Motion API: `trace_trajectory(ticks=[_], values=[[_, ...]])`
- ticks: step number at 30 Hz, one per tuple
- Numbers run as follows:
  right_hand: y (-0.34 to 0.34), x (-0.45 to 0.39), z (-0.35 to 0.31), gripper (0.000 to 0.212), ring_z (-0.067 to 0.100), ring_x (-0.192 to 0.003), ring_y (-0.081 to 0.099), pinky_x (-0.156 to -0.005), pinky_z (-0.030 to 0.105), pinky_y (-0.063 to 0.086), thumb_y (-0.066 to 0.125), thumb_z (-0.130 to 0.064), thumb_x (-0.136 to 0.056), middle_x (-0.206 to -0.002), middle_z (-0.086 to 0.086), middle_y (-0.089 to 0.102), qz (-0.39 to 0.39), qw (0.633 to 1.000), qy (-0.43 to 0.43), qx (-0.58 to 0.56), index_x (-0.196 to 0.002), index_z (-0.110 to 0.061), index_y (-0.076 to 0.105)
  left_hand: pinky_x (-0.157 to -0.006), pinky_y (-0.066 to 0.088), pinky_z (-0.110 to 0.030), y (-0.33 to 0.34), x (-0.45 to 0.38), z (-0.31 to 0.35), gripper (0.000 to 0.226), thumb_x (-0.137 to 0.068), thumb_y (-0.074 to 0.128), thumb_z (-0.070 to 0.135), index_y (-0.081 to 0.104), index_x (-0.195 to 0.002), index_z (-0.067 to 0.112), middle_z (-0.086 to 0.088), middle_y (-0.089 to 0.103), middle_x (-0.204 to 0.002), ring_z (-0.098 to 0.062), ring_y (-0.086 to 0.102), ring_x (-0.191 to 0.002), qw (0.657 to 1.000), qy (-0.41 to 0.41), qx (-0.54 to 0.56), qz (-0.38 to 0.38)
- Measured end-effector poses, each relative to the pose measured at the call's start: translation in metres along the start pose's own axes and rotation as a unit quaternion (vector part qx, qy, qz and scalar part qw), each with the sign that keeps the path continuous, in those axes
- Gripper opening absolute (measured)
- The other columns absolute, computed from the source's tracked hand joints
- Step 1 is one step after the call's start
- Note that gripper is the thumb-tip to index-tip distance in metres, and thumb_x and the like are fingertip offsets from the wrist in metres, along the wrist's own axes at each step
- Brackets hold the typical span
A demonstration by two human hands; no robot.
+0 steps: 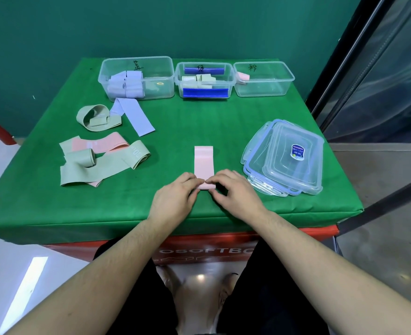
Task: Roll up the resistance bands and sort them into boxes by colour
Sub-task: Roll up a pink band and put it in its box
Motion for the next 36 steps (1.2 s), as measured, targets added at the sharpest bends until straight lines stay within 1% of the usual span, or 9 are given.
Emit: trace_trajectory(ticks=[4,7,10,15,19,23,28,32,36], values=[[0.000,0.018,-0.003,0.020,0.013,-0.091,0.054,-0.084,0.036,0.046,0.069,-0.028,-0.088,-0.103,-0.013,0.064,0.020,1.000,-0.016,0.010,-0.108,-0.027,0.070,-0.054,0.049,-0.026,-0.003,0.019,-0.001,0.017,-0.093,0.064,0.032,0.067,-0.109,0.030,0.017,0.065,-0.106,-0.010,0.066,-0.082,0.998,0.047,0.003,0.050],[0.003,0.036,-0.007,0.021,0.013,-0.092,0.054,-0.084,0.035,0.045,0.070,-0.028,-0.087,-0.103,-0.014,0.063,0.027,0.999,-0.025,0.005,-0.109,-0.028,0.069,-0.056,0.050,-0.025,-0.003,0.038,0.000,0.012,-0.092,0.065,0.033,0.066,-0.103,0.029,0.018,0.066,-0.105,-0.007,0.066,-0.084,0.996,0.054,0.014,0.064],[0.004,0.049,-0.012,0.023,0.014,-0.093,0.055,-0.083,0.036,0.045,0.069,-0.026,-0.086,-0.103,-0.014,0.062,0.034,0.999,-0.035,0.004,-0.109,-0.028,0.069,-0.056,0.050,-0.024,-0.003,0.051,0.002,0.011,-0.093,0.063,0.033,0.067,-0.102,0.029,0.018,0.066,-0.106,-0.004,0.065,-0.085,0.995,0.058,0.022,0.080],[0.004,0.055,-0.015,0.022,0.014,-0.090,0.054,-0.081,0.037,0.046,0.069,-0.027,-0.086,-0.103,-0.014,0.061,0.038,0.998,-0.040,0.010,-0.108,-0.028,0.069,-0.056,0.053,-0.027,0.000,0.058,0.003,0.018,-0.095,0.054,0.037,0.067,-0.104,0.028,0.018,0.066,-0.107,-0.006,0.066,-0.085,0.995,0.063,0.031,0.076],[0.005,0.055,-0.014,0.023,0.015,-0.091,0.053,-0.082,0.039,0.047,0.066,-0.030,-0.086,-0.104,-0.014,0.060,0.031,0.999,-0.029,0.007,-0.109,-0.028,0.070,-0.057,0.053,-0.025,0.000,0.059,0.003,0.022,-0.094,0.052,0.040,0.068,-0.104,0.029,0.018,0.066,-0.107,-0.005,0.066,-0.086,0.996,0.052,0.038,0.069],[0.004,0.053,-0.014,0.026,0.017,-0.093,0.054,-0.084,0.037,0.046,0.066,-0.030,-0.086,-0.106,-0.013,0.058,0.036,0.999,-0.033,0.006,-0.112,-0.026,0.069,-0.056,0.048,-0.022,-0.001,0.057,0.002,0.018,-0.092,0.064,0.034,0.068,-0.109,0.032,0.021,0.064,-0.111,-0.005,0.064,-0.081,0.998,0.017,0.031,0.050],[0.004,0.049,-0.014,0.020,0.016,-0.091,0.054,-0.082,0.040,0.047,0.064,-0.031,-0.087,-0.104,-0.013,0.060,0.026,0.999,-0.026,0.008,-0.106,-0.027,0.069,-0.060,0.047,-0.024,0.000,0.054,0.004,0.025,-0.095,0.060,0.038,0.066,-0.119,0.035,0.023,0.056,-0.118,-0.008,0.058,-0.080,0.999,-0.014,0.042,0.032],[0.004,0.046,-0.015,0.020,0.015,-0.091,0.055,-0.083,0.040,0.047,0.063,-0.031,-0.088,-0.102,-0.013,0.060,0.014,1.000,-0.021,-0.010,-0.106,-0.027,0.068,-0.055,0.043,-0.022,-0.003,0.054,0.004,0.020,-0.094,0.063,0.035,0.067,-0.113,0.032,0.021,0.056,-0.115,-0.008,0.056,-0.071,0.998,-0.002,0.045,0.037],[0.003,0.044,-0.016,0.022,0.014,-0.093,0.054,-0.085,0.039,0.047,0.061,-0.034,-0.088,-0.103,-0.014,0.059,0.013,1.000,-0.016,-0.017,-0.107,-0.027,0.068,-0.055,0.047,-0.025,-0.003,0.053,0.003,0.019,-0.093,0.064,0.031,0.067,-0.112,0.032,0.021,0.058,-0.114,-0.008,0.061,-0.073,0.999,-0.004,0.037,0.033]])
Point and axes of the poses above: each hand's wrist, its own x-axis away from the middle knuckle, its own y-axis out of the palm, z = x × y, the point moved 3 cm from there along -x, towards the middle knuckle
